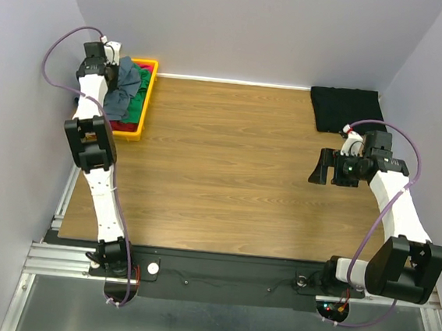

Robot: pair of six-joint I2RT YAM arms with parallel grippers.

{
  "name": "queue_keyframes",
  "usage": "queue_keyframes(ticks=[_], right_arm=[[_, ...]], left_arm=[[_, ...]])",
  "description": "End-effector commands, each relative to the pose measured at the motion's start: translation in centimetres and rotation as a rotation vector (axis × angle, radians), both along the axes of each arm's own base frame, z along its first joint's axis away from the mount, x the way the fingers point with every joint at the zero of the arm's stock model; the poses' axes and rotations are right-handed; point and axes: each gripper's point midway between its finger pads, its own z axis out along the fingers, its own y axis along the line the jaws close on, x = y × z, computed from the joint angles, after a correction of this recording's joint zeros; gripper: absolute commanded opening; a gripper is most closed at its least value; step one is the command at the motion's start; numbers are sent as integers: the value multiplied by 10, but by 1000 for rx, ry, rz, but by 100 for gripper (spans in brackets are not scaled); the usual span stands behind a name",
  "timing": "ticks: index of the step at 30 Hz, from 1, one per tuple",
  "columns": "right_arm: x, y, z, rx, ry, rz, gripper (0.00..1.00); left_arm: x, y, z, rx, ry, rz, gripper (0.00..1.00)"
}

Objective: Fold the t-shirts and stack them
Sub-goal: Grab the tshirt from the pile

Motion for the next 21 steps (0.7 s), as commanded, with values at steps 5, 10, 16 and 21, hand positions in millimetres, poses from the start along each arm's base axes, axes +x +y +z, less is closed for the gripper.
queue_keyframes(ticks=[5,10,16,21], right_arm=[[4,-1,11,3,-42,2,100],[5,2,15,20,-54,14,100],[7,4,22,28,-72,16,100],[6,3,25,22,-87,14,100]], left_arm=[[-28,-30,214,-9,-384,-144,0],[-68,-76,289,-45,-502,-265,0],[-124,-155,340,-151,-560,-462,0],[-180,-249,365,-286,-572,-703,0]])
